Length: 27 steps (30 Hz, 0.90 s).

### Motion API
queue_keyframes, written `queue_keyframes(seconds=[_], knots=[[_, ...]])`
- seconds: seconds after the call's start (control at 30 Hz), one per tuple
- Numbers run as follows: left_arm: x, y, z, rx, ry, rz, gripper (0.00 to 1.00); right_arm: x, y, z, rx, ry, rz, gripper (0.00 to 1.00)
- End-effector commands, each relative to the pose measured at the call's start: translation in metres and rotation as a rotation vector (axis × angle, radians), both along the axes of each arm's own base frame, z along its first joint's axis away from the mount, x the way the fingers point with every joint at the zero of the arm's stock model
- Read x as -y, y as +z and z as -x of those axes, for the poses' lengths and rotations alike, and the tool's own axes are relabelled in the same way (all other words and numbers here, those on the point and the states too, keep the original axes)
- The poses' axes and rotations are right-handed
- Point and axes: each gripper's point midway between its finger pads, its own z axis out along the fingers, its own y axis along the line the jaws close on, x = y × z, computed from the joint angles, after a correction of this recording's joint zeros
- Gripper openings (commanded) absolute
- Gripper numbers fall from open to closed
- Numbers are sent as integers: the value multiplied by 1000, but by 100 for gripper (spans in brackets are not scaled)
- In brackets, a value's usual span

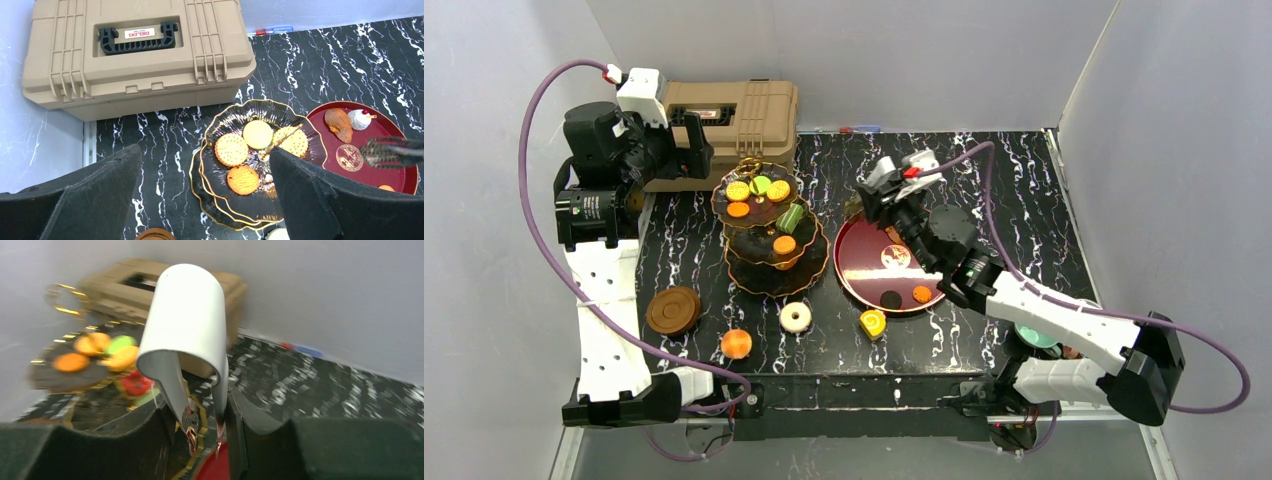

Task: Serve the afternoon tea
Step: Pick up the desert from the tray.

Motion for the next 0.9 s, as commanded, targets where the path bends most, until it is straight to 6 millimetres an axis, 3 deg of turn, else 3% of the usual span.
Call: queue_keyframes(seconds=[0.0, 0.17, 0.37, 0.6, 0.87], knots=[[4, 16, 6, 44, -24, 6, 98, 59, -26, -35, -42, -196, 38, 36], [10, 4, 5, -1, -57, 31, 98, 103, -55, -66, -87, -311, 69, 36], [19, -12, 6, -55, -100, 63, 98, 134, -88, -95, -135, -401, 109, 38], [22, -17, 6, -67, -118, 67, 98, 145, -119, -115, -174, -430, 136, 43], [23, -17, 4, -68, -129, 64, 98, 142, -133, -130, -189, -434, 148, 45]])
